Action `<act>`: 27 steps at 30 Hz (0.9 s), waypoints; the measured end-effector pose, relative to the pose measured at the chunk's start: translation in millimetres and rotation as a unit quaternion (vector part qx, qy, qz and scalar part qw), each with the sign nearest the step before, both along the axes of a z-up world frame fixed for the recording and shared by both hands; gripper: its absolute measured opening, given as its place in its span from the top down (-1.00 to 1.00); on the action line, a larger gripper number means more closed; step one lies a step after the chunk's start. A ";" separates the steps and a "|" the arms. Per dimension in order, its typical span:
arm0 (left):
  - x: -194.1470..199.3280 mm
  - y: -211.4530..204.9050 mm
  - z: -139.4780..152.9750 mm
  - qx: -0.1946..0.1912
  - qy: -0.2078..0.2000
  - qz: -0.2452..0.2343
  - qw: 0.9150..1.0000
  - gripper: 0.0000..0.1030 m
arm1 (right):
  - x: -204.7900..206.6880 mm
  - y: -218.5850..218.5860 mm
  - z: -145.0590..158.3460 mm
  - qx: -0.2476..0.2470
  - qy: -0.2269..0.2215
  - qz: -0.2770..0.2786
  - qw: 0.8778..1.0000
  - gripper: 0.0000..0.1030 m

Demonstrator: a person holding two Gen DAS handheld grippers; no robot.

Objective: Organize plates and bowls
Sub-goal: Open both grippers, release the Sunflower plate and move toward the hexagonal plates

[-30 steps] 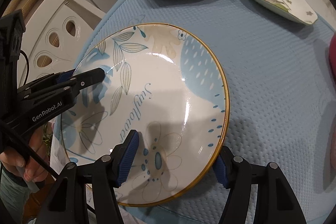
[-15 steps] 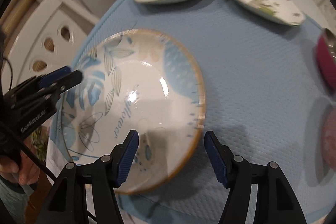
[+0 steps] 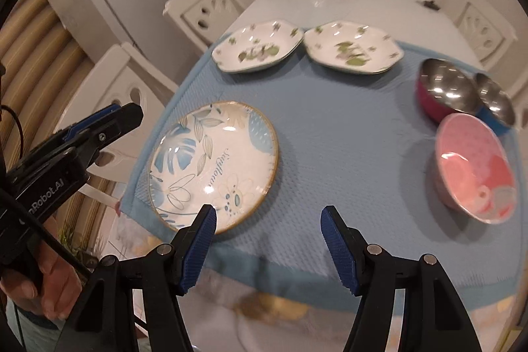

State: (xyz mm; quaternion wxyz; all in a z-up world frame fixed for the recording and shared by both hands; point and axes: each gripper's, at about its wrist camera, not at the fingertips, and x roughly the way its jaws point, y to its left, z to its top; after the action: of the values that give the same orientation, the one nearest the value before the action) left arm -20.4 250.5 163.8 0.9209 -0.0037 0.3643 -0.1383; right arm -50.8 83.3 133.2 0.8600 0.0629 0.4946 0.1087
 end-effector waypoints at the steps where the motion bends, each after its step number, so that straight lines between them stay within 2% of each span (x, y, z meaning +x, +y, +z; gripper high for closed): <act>1: -8.2 -5.2 5.0 -0.005 -0.003 0.001 1.000 0.30 | -7.4 -5.5 4.8 0.001 -0.006 -0.007 1.000 -0.24; 2: -14.9 -8.5 8.0 -0.008 -0.004 0.002 1.000 0.14 | -15.8 -12.7 10.0 0.002 -0.013 -0.014 1.000 -0.24; 3: -21.9 -12.4 11.4 -0.012 -0.005 0.004 1.000 0.06 | -23.2 -18.8 14.2 0.002 -0.017 -0.019 1.000 -0.24; 7: -46.9 -27.4 19.1 -0.013 -0.004 -0.003 1.000 0.06 | -51.5 -42.7 25.6 0.007 -0.033 -0.040 0.999 -0.27; 10: -61.6 -38.0 24.1 -0.005 -0.003 -0.007 1.000 0.04 | -65.9 -56.5 30.2 0.015 -0.041 -0.056 0.998 -0.45; 13: -70.9 -44.1 30.2 0.000 -0.011 -0.018 1.000 -0.31 | -73.1 -64.4 31.9 0.030 -0.041 -0.065 0.997 -0.47; 15: -74.2 -44.1 33.8 0.005 -0.024 -0.022 0.999 -0.35 | -72.5 -65.7 31.7 0.038 -0.035 -0.073 0.996 -0.47; 17: -70.4 -41.8 34.3 0.012 -0.027 -0.027 0.999 -0.48 | -68.5 -64.9 32.0 0.047 -0.031 -0.074 0.996 -0.48; 21: -54.8 -30.6 27.2 0.017 -0.024 -0.033 0.999 -0.49 | -52.3 -53.4 30.4 0.042 -0.029 -0.073 0.996 -0.48; 24: -31.7 -13.3 21.0 0.031 -0.008 -0.030 0.999 -0.49 | -29.9 -39.1 30.6 0.039 -0.027 -0.074 0.996 -0.48; 27: -8.8 6.8 17.7 0.027 0.001 -0.034 0.999 -0.53 | -4.8 -22.8 33.7 0.035 -0.034 -0.075 0.996 -0.48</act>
State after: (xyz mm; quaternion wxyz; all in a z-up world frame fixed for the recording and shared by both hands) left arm -29.1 257.3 181.5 0.9150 0.0336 0.3691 -0.1595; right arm -55.7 60.5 166.9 0.8791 0.1260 0.4553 0.0632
